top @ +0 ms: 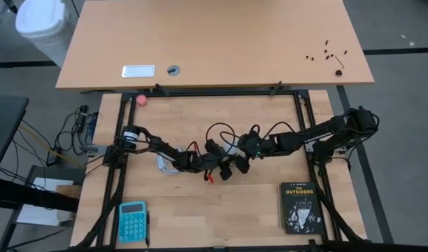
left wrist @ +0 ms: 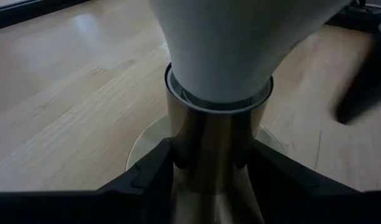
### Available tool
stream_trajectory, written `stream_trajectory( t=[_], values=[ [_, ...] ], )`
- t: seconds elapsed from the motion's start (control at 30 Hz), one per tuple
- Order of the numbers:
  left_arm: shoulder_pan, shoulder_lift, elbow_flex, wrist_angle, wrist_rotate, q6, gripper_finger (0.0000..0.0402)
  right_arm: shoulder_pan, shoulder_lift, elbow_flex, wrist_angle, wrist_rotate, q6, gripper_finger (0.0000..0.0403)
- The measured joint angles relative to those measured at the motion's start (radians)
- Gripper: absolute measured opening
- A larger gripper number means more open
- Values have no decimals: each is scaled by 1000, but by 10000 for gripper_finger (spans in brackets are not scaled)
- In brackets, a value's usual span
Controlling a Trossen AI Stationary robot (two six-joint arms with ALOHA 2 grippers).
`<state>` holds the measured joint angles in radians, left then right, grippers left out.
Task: Screw lightbulb
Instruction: Insert the white lightbulb into the silver lamp
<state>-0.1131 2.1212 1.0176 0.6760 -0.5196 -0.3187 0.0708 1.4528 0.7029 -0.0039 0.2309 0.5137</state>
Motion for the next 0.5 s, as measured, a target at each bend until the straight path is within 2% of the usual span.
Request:
stream_trajectory(
  t=[0.17,0.3,0.5],
  values=[
    [0,-1,0,-4,7,0,188,0,-15,0,-16,-38,-28,310],
    [0,-2,1,-7,11,0,188,12,-82,0,-81,-42,-53,310],
    [0,-2,1,-8,12,4,188,44,-208,1,-130,61,-107,310]
  ],
)
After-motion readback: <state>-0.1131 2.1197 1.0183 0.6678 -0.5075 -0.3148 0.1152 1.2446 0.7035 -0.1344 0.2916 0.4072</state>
